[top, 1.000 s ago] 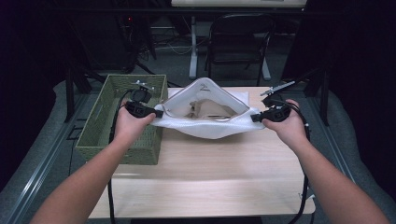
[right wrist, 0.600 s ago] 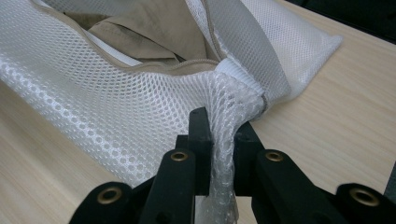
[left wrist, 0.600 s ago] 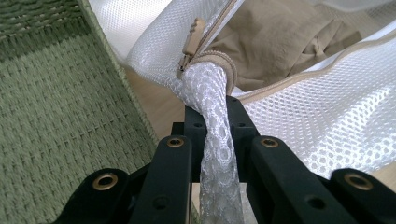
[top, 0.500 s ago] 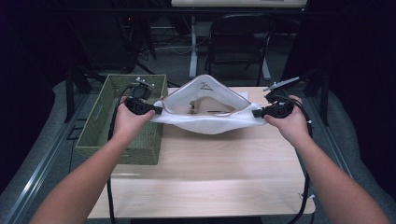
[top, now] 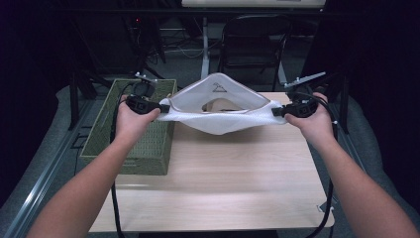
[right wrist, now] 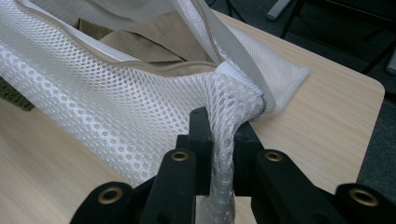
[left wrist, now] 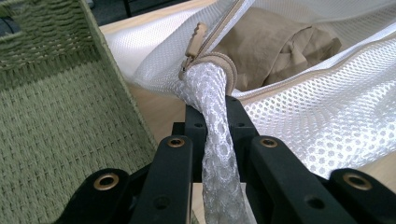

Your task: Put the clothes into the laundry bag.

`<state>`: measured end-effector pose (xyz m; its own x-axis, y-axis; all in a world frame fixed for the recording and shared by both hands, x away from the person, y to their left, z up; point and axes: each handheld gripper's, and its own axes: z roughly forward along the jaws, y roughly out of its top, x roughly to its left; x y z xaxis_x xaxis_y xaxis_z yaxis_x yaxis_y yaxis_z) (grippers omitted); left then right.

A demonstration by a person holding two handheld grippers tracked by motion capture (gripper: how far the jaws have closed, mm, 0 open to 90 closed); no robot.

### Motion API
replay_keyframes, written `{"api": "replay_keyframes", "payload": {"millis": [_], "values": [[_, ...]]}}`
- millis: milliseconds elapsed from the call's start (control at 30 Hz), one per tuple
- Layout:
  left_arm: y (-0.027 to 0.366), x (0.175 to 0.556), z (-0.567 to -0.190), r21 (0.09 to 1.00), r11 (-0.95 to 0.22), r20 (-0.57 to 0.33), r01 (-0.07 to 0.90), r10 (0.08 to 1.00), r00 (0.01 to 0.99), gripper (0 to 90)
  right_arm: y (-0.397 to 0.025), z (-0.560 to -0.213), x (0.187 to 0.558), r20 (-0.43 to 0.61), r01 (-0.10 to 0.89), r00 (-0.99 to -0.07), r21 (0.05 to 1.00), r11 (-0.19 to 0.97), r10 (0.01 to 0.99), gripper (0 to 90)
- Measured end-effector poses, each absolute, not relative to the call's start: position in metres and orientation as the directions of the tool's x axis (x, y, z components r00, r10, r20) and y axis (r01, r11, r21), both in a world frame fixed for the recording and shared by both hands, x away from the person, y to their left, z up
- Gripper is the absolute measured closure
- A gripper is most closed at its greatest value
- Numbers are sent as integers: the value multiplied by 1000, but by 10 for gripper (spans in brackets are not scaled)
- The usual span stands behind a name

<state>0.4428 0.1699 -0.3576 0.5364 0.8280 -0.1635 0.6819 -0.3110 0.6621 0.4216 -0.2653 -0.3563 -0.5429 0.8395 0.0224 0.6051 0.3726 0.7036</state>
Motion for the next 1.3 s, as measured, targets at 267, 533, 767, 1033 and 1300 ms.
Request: {"api": "replay_keyframes", "payload": {"millis": [267, 533, 767, 1033, 1300], "values": [[170, 446, -351, 663, -309, -160, 682, 832, 532, 831, -265, -350, 423, 13, 598, -541, 709, 374, 841, 822], [170, 443, -344, 681, -311, -147, 663, 829, 539, 833, -266, -343, 421, 4, 580, -539, 727, 368, 842, 825], [171, 442, -339, 689, -304, -149, 657, 828, 540, 835, -266, -337, 420, -11, 569, -539, 733, 374, 842, 827], [173, 440, -324, 706, -302, -137, 641, 830, 541, 837, -266, -325, 419, -26, 550, -540, 746, 375, 842, 828], [173, 433, -306, 736, -299, -124, 608, 823, 555, 840, -271, -304, 412, -36, 512, -538, 780, 360, 842, 828]]}}
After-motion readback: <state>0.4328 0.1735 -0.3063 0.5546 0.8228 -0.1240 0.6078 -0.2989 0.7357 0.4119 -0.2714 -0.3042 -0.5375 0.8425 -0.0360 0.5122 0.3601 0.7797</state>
